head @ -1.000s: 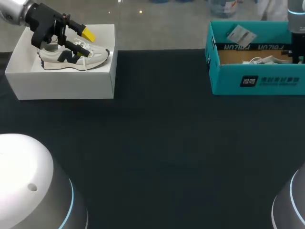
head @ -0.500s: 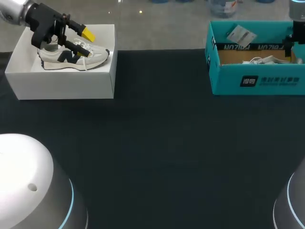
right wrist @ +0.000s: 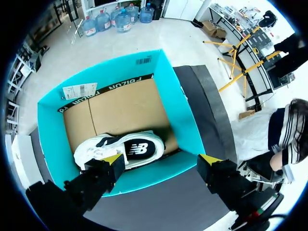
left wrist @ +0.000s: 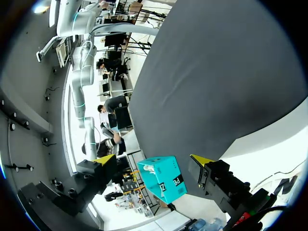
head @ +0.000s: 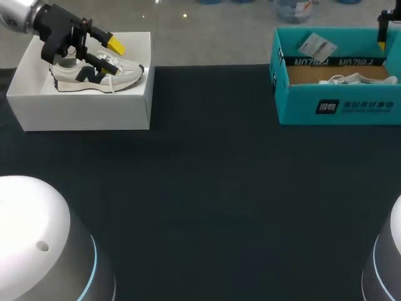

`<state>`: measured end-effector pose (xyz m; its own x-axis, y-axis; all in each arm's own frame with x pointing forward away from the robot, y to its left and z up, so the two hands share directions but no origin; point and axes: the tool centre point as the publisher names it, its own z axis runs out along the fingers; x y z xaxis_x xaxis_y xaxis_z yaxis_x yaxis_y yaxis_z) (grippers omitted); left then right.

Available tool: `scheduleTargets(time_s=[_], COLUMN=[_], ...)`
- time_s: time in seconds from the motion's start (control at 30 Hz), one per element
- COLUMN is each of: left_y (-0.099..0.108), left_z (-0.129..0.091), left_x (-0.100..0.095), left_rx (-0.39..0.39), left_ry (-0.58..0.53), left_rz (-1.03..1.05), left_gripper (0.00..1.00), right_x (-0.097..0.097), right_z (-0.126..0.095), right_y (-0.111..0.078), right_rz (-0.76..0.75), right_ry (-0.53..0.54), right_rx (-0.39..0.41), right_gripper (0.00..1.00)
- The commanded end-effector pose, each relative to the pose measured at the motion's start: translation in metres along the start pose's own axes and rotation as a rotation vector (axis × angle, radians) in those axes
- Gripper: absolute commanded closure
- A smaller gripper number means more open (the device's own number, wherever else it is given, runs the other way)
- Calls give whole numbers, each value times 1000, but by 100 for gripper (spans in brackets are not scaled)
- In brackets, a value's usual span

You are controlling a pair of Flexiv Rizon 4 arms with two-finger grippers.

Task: Take the shoe out of the shoebox, open the shoe tongue, remove and reinsert the insole, then place the shoe into the shoebox

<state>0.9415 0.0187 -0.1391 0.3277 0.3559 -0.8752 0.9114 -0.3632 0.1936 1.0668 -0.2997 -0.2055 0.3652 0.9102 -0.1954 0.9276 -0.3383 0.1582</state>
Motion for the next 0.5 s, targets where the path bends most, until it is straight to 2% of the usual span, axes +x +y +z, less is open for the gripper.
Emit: scheduleTargets(time_s=[0.03, 0.23, 0.5], left_y=[1, 1, 1], left_z=[-1, -1, -1], left_x=[0, 0, 0], left_rx=[3, 3, 3], left_ry=[2, 2, 2], left_rz=[1, 1, 1], left_gripper=[0, 0, 0], right_x=[3, 13, 13], right_z=[-36, -65, -65], right_y=[-14, -27, -27], right_rz=[12, 18, 18], right_ry=[26, 119, 119], right_rx=[-51, -54, -54], right_gripper=[0, 0, 0])
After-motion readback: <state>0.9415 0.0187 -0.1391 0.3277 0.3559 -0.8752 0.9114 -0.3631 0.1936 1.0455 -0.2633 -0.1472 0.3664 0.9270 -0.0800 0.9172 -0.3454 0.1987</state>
